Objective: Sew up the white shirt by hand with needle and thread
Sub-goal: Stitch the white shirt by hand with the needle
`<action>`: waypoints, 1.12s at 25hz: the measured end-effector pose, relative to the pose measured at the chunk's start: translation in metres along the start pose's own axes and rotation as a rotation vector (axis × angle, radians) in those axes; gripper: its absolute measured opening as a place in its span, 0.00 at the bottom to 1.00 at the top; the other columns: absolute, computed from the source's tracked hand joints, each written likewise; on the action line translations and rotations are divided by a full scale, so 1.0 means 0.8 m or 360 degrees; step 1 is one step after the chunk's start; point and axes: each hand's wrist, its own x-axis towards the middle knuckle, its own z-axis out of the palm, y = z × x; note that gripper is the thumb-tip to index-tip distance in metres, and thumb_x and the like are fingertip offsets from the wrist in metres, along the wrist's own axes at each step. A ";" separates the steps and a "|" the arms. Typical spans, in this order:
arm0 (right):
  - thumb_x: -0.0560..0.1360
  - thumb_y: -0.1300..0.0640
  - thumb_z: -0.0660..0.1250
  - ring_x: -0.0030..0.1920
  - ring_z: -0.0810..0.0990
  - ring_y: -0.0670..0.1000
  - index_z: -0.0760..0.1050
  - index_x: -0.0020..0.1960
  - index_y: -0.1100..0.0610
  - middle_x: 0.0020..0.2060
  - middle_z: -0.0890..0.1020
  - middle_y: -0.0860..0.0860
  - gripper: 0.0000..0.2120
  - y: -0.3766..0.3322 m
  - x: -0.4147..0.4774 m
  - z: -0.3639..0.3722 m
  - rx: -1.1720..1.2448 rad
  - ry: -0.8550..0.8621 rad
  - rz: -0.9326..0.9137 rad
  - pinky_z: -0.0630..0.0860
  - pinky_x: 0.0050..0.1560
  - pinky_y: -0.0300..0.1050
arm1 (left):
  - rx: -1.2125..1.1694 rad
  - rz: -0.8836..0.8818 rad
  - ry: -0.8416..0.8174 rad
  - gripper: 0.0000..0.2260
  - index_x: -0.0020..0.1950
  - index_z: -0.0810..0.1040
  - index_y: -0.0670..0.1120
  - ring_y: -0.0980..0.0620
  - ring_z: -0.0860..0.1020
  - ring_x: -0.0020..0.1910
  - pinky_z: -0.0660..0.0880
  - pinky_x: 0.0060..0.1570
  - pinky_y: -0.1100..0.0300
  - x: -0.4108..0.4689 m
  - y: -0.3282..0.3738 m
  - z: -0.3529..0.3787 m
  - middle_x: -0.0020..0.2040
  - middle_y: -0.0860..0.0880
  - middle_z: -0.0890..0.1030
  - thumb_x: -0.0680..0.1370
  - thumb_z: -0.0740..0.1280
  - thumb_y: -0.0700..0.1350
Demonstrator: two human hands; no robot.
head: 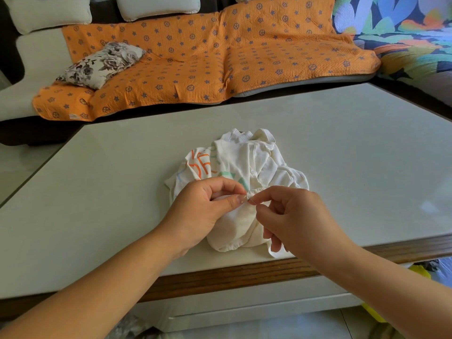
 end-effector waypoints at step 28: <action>0.79 0.59 0.60 0.27 0.81 0.46 0.74 0.47 0.50 0.30 0.83 0.47 0.06 0.002 0.011 -0.003 0.0006 0.0056 -0.0101 0.75 0.29 0.36 | 0.0205 -0.0060 0.0019 0.06 0.51 0.83 0.54 0.60 0.82 0.49 0.76 0.53 0.64 -0.003 0.001 0.006 0.47 0.56 0.86 0.74 0.72 0.49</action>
